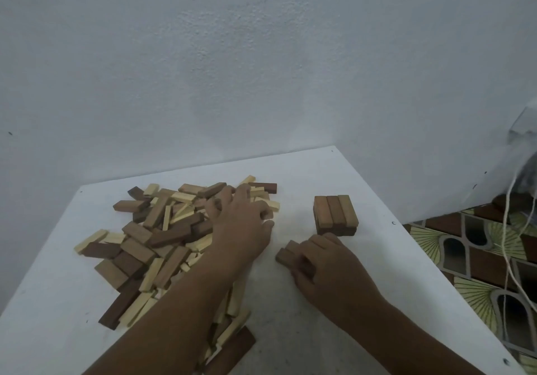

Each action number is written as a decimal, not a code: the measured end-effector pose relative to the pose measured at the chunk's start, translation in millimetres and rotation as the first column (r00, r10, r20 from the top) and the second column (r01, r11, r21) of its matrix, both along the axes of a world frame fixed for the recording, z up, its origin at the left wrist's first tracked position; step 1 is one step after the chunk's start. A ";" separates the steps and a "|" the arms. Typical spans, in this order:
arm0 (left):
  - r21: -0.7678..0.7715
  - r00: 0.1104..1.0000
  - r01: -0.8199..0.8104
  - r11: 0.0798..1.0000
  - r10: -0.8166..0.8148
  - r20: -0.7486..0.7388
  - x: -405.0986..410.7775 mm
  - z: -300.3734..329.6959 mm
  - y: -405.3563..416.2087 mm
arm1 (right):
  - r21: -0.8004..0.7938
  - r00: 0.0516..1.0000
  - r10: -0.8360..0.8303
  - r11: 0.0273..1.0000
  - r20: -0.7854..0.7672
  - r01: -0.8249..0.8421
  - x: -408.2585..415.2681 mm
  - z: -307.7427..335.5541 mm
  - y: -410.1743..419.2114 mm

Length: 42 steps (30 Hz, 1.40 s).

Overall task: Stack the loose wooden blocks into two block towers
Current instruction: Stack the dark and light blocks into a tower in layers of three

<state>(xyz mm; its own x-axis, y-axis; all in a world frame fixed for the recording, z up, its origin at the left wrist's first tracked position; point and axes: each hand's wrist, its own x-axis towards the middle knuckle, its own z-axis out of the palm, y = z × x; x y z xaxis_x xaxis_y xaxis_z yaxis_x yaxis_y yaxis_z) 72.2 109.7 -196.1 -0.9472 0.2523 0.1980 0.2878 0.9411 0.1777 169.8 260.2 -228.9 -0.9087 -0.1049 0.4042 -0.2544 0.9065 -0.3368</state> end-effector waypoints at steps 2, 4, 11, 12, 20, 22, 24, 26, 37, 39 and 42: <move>-0.027 1.000 0.011 1.000 -0.010 0.024 2.7 0.0 0.4 | 0.004 1.000 -0.022 1.000 0.019 0.022 7.1 -2.0 9.3; -0.012 0.999 0.035 0.999 -0.035 0.013 7.8 1.0 1.9 | -0.008 0.999 -0.036 0.999 0.030 0.036 13.7 -1.4 19.3; 0.104 0.971 0.211 0.972 -0.220 0.091 47.5 0.5 -1.3 | -0.087 0.991 -0.079 0.992 0.110 0.089 29.5 -5.1 51.3; 0.124 0.961 0.251 0.960 -0.263 0.082 53.1 -0.6 -2.7 | -0.100 0.990 -0.084 0.990 0.116 0.095 31.0 -6.4 54.6; 0.221 0.852 0.409 0.885 -0.457 0.253 79.8 1.3 8.3 | -0.151 0.991 0.029 0.988 0.129 -0.009 41.7 -7.4 57.8; 0.178 0.846 0.410 0.895 -0.446 0.293 77.9 -2.1 8.4 | -0.157 0.992 0.026 0.988 0.120 -0.006 45.8 -10.3 56.6; 0.130 0.844 0.412 0.902 -0.432 0.319 74.6 -7.7 7.3 | -0.166 0.995 0.014 0.986 0.094 0.002 47.1 -12.5 55.4; 0.113 0.852 0.418 0.901 -0.432 0.295 72.0 -9.2 7.3 | -0.181 0.997 0.000 0.983 0.072 0.013 47.2 -12.6 54.0; 0.126 0.908 0.330 0.936 -0.351 0.227 63.1 -1.6 -0.1 | -0.161 0.995 -0.005 0.987 0.102 0.022 47.4 -11.7 56.8; 0.128 0.876 0.393 0.911 -0.413 0.248 64.9 3.5 8.0 | -0.167 0.994 0.002 0.986 0.113 0.017 47.1 -12.2 56.4; 0.073 0.869 0.421 0.904 -0.425 0.255 63.4 2.7 15.3 | -0.160 0.995 -0.002 0.987 0.099 0.018 46.8 -12.6 56.7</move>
<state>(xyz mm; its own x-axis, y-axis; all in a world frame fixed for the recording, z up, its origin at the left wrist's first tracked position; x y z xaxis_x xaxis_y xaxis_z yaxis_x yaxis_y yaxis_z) 135.6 125.0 -193.4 -0.7682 0.6394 -0.0322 0.5997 0.7363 0.3133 216.6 316.9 -241.5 -0.9453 -0.0364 0.3240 -0.2041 0.8411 -0.5009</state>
